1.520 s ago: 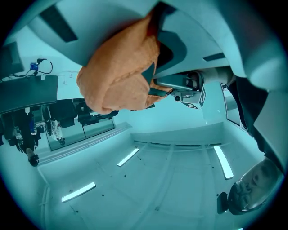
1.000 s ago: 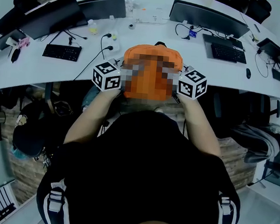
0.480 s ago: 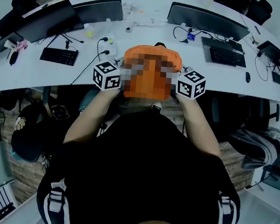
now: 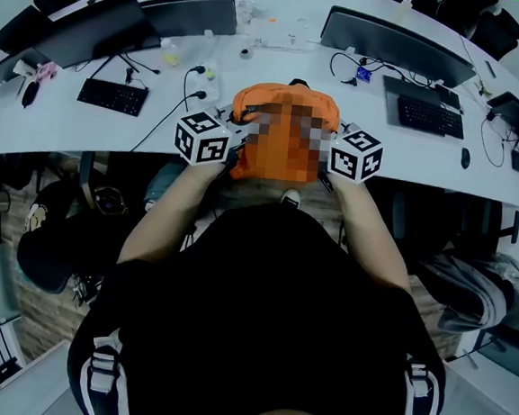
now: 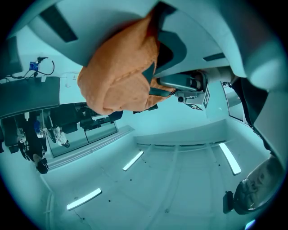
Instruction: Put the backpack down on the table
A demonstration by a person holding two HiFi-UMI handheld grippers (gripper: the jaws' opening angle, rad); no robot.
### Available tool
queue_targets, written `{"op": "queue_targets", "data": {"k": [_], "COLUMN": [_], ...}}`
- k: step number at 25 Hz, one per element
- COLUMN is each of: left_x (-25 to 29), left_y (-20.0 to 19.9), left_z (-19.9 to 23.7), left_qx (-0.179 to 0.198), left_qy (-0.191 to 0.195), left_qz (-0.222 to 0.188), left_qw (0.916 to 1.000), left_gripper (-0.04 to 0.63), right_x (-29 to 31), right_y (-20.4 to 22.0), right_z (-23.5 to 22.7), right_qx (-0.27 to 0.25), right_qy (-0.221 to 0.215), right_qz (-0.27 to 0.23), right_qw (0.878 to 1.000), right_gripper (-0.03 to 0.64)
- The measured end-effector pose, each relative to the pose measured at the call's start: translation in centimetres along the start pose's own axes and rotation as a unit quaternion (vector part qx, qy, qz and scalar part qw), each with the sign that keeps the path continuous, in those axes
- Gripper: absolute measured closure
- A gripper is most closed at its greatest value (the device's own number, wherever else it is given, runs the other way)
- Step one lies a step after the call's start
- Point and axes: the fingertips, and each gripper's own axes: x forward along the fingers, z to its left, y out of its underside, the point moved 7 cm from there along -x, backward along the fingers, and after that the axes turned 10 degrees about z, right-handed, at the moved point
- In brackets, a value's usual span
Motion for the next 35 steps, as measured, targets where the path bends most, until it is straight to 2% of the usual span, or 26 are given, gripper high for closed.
{"op": "queue_targets", "data": {"k": [26, 35], "left_x": [2.8, 4.5], "left_y": [0.2, -0.1], "left_z": [2.8, 3.8], "left_qx": [-0.034, -0.03], "left_qy": [0.002, -0.007], "left_qz": [0.014, 0.019], "left_qw": [0.9993, 0.9993], "left_gripper": [0.565, 0.565], "right_x": [1.3, 1.6], "right_y": [0.1, 0.2], "right_z": [-4.1, -6.3], "right_qx": [0.015, 0.022], "right_qy": [-0.009, -0.018], "right_qz": [0.027, 0.031], "right_qw": [0.999, 0.999], "right_gripper": [0.592, 0.591]}}
